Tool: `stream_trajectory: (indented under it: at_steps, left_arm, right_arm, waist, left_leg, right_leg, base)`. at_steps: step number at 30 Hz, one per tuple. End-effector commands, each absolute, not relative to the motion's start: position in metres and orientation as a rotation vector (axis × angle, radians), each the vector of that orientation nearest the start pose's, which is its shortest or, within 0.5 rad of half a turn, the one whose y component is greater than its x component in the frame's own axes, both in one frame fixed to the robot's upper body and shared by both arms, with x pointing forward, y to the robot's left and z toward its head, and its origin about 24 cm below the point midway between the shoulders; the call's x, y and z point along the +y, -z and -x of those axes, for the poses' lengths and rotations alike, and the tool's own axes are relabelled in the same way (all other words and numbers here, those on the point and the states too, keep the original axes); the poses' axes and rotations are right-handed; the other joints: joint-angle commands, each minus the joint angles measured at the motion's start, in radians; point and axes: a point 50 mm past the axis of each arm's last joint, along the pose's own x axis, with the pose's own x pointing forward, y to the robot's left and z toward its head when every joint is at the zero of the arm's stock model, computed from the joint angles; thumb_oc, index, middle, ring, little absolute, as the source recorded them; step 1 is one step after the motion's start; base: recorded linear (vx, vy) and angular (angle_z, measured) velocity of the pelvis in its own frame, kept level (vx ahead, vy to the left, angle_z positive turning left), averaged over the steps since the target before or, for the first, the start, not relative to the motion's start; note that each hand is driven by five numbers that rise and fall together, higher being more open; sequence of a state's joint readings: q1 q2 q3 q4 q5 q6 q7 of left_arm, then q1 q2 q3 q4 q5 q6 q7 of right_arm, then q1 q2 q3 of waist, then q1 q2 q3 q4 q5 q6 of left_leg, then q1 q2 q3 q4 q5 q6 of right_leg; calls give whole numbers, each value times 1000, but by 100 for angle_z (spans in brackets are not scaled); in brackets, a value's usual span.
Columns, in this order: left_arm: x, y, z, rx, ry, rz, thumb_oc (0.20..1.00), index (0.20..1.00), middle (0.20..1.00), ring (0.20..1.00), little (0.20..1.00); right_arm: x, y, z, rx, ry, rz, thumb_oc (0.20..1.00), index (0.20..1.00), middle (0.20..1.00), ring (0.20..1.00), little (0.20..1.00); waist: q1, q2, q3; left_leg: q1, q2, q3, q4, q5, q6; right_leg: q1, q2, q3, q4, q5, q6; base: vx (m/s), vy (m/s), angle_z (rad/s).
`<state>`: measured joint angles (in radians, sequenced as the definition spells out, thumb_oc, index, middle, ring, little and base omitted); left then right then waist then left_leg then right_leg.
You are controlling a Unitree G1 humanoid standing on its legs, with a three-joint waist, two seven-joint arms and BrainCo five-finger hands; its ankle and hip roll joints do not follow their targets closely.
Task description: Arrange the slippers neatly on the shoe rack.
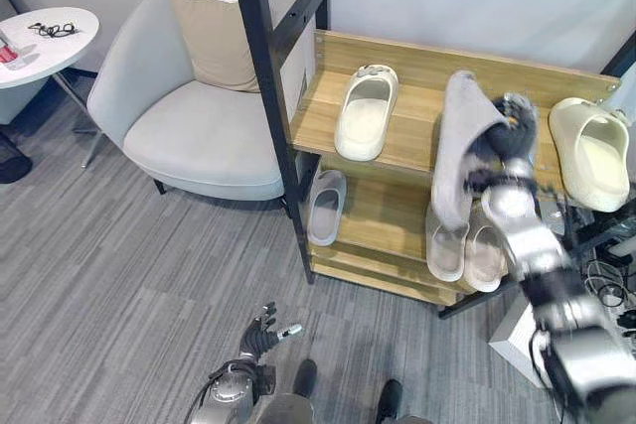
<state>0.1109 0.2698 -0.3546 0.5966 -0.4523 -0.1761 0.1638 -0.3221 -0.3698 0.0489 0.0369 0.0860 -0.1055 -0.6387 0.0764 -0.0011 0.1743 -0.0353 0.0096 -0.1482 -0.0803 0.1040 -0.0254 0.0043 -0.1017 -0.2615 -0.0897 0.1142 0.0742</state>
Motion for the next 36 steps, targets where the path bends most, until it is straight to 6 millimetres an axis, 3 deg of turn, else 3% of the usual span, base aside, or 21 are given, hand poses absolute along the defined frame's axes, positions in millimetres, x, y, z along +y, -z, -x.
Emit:
stream_trajectory:
  at_steps: [1,7,10,11,15,16,19,20,23,24,25,28,29,30,31,32,34,36]
  left_arm:
    - [179,88,-191,529,-40,-5,1000,1000,1000,1000,1000]
    - [181,92,-183,555,-45,10,1000,1000,1000,1000,1000]
    - [178,92,-181,552,-39,21,1000,1000,1000,1000,1000]
    - [178,92,-181,552,-39,21,1000,1000,1000,1000,1000]
    - [176,93,-182,552,-24,12,1000,1000,1000,1000,1000]
    - [175,93,-184,548,-17,4,1000,1000,1000,1000,1000]
    - [175,93,-185,541,-11,-2,1000,1000,1000,1000,1000]
    - [175,92,-187,531,-10,1,1000,1000,1000,1000,1000]
    - [174,90,-192,516,-13,6,1000,1000,1000,1000,1000]
    - [172,85,-197,484,-14,14,1000,1000,1000,1000,1000]
    - [172,85,-197,484,-14,14,1000,1000,1000,1000,1000]
    - [164,69,-210,392,4,24,1000,1000,1000,1000,1000]
    - [164,68,-210,392,4,23,1000,1000,1000,1000,1000]
    - [159,52,-221,305,33,20,1000,1000,1000,1000,1000]
    - [155,45,-226,269,52,20,1000,1000,1000,1000,1000]
    - [155,45,-226,269,51,20,1000,1000,1000,1000,1000]
    - [147,24,-240,171,96,39,1000,1000,1000,1000,1000]
    - [146,19,-243,149,106,44,1000,1000,1000,1000,1000]
  right_arm:
    - [-206,-199,-299,-707,398,-9,200,200,200,200,200]
    - [-143,-209,-271,-775,-81,-354,200,200,200,200,200]
    - [-103,-209,-258,-732,-389,-489,200,200,200,200,200]
    - [-103,-209,-258,-732,-389,-489,200,200,200,200,200]
    - [-58,-205,-248,-621,-681,-625,200,200,200,200,200]
    - [-38,-197,-244,-554,-792,-612,200,200,200,200,200]
    - [-23,-186,-241,-500,-868,-535,200,200,200,200,200]
    - [-15,-164,-248,-433,-866,-355,200,200,200,200,200]
    - [-18,-138,-263,-403,-768,-67,200,200,200,200,200]
    - [-29,-120,-278,-422,-630,236,200,200,200,200,200]
    - [-29,-120,-278,-422,-630,236,200,200,200,200,200]
    - [-58,-111,-304,-484,-344,607,200,200,200,200,200]
    - [-57,-111,-304,-485,-342,607,200,200,200,200,200]
    - [-78,-113,-323,-519,-147,799,200,200,200,200,200]
    - [-85,-116,-332,-528,-68,852,200,200,200,200,200]
    - [-85,-116,-332,-528,-68,852,200,200,200,200,200]
    - [-108,-130,-356,-545,99,1051,200,200,200,200,200]
    - [-117,-140,-362,-556,156,1089,200,200,200,200,200]
  waist:
    - [5,-28,17]
    - [-4,-28,12]
    - [-2,-26,7]
    - [-2,-26,7]
    - [7,-31,1]
    - [14,-34,3]
    - [26,-38,8]
    - [36,-43,18]
    - [44,-41,36]
    - [54,-33,65]
    - [52,-34,64]
    - [65,-9,112]
    - [64,-9,111]
    - [71,14,150]
    - [73,24,170]
    - [73,24,169]
    - [84,52,211]
    - [88,56,212]
  left_leg:
    - [88,-40,-26,-7,-211,66]
    - [97,-32,-5,-7,-214,61]
    - [96,-27,2,-7,-209,58]
    - [96,-27,2,-7,-209,58]
    - [83,-29,1,-7,-197,53]
    - [80,-29,-1,-7,-194,52]
    - [84,-26,-6,-7,-196,48]
    - [82,-27,-20,-7,-194,45]
    - [75,-30,-42,-7,-191,42]
    - [68,-30,-58,-7,-186,41]
    - [66,-32,-61,-7,-185,41]
    - [22,-41,-89,30,-185,43]
    - [19,-42,-91,34,-186,43]
    - [-23,-51,-109,69,-185,45]
    - [-51,-57,-115,95,-186,46]
    - [-52,-58,-115,97,-186,46]
    - [-127,-68,-122,150,-186,50]
    - [-160,-73,-117,176,-191,51]
  right_leg:
    - [104,14,23,2,-248,-3]
    - [110,16,28,2,-251,-5]
    - [110,15,29,2,-249,-7]
    - [110,15,29,2,-249,-7]
    - [99,13,24,2,-242,-9]
    - [98,13,20,2,-239,-10]
    - [105,14,13,2,-240,-11]
    - [112,13,-5,2,-242,-13]
    - [116,9,-28,7,-244,-14]
    - [96,3,-44,52,-262,-14]
    - [95,2,-47,51,-261,-14]
    - [57,-14,-80,111,-281,-14]
    - [55,-15,-82,115,-283,-14]
    - [18,-26,-94,156,-295,-17]
    - [-8,-34,-99,185,-302,-19]
    - [-10,-34,-99,187,-303,-19]
    - [-85,-52,-91,251,-316,-26]
    - [-119,-60,-84,279,-322,-28]
  base:
    - [-22,-36,-21]
    - [-41,-28,-10]
    - [-58,-14,0]
    - [-57,-2,1]
    - [-51,2,2]
    - [-46,2,4]
    - [-14,-6,4]
    - [4,-15,7]
    - [-13,-11,21]
    - [-35,-15,25]
    - [-55,-13,11]
    - [-77,-5,31]
    - [-126,-2,50]
    - [-151,4,29]
    - [-149,4,7]
    - [-151,9,10]
    - [-133,9,18]
    - [-49,9,12]
